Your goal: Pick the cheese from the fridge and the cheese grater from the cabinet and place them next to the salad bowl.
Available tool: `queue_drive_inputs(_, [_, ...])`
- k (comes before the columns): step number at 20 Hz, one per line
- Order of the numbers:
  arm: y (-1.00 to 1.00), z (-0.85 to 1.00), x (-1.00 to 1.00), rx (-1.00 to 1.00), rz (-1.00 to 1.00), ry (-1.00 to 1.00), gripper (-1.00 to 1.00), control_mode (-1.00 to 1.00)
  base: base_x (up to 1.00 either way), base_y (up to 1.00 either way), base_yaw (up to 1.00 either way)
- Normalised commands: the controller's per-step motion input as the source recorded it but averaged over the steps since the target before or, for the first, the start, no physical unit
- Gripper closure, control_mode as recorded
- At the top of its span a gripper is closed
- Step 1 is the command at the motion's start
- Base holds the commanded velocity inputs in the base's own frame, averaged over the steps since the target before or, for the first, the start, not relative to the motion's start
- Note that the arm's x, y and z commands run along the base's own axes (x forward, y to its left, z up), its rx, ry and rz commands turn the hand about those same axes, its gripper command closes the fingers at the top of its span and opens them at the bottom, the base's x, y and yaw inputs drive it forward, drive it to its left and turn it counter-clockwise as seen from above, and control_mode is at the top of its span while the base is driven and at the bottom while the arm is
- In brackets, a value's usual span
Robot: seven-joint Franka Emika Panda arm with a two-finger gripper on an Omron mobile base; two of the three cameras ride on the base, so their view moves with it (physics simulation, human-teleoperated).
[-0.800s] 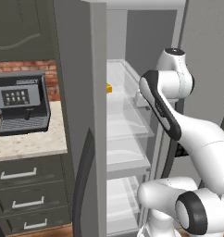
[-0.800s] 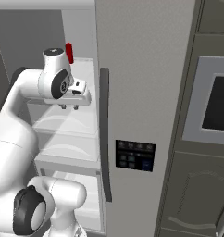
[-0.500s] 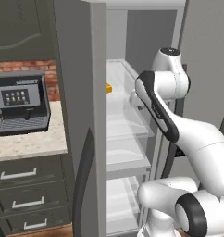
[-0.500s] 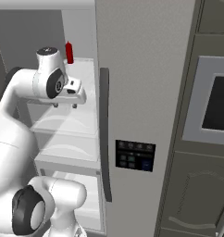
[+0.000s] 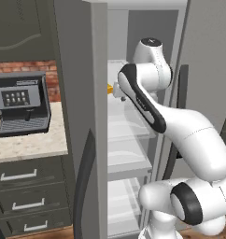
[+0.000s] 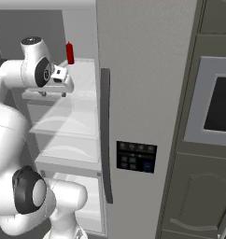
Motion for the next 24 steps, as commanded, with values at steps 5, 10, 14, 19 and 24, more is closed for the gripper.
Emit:
queue_drive_inputs(5, [0.21,0.32,0.51,0.0,0.03,0.0,-1.0,-1.0,0.0,0.0,0.0])
queue_drive_inputs(10, [0.17,0.14,0.39,0.0,0.06,0.0,-1.0,-1.0,0.0,0.0,0.0])
queue_drive_inputs(14, [0.05,0.0,0.18,0.0,0.12,0.0,-1.0,-1.0,0.0,0.0,0.0])
queue_drive_inputs(19, [0.11,-0.22,0.16,0.0,0.13,0.0,-1.0,-1.0,0.0,0.0,0.0])
queue_drive_inputs(24, [0.25,-0.28,0.28,0.0,0.1,0.0,-1.0,-1.0,0.0,0.0,0.0])
